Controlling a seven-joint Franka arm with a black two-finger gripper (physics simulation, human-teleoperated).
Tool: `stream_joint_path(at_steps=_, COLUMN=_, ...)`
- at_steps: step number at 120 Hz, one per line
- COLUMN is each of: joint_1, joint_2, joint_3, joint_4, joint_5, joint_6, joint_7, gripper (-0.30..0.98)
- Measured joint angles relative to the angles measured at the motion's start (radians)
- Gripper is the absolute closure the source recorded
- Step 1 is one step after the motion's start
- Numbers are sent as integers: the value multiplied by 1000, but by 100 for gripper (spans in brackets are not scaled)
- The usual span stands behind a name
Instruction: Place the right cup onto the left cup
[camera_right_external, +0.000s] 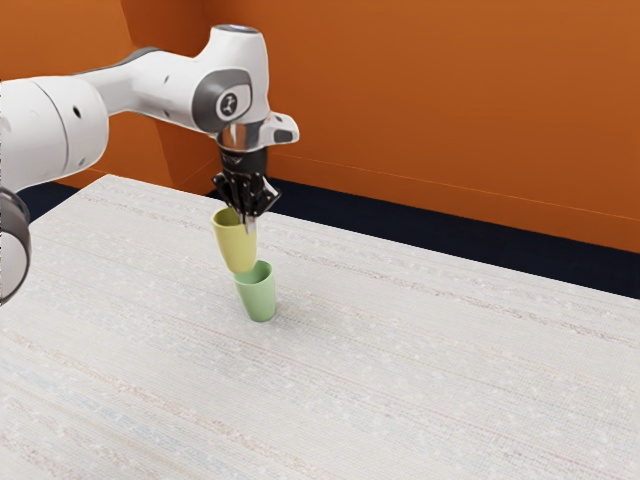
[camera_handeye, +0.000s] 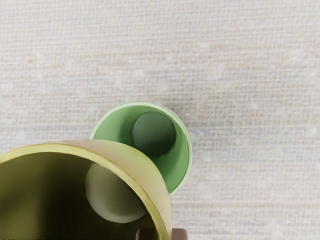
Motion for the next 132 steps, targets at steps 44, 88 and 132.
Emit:
stream_joint_path(at_steps=44, joint_1=-2, joint_2=56, joint_3=-2, joint_4=44, joint_5=5, joint_6=-5, joint_7=6, gripper=79)
stream_joint_path(at_steps=88, joint_1=-1, joint_2=97, joint_3=-2, joint_4=62, joint_5=3, joint_6=0, joint_7=8, gripper=75)
stream_joint_path(at_steps=132, joint_1=-12, joint_2=18, joint_3=-33, joint_4=52, joint_5=-16, joint_6=-41, joint_7=2, gripper=15)
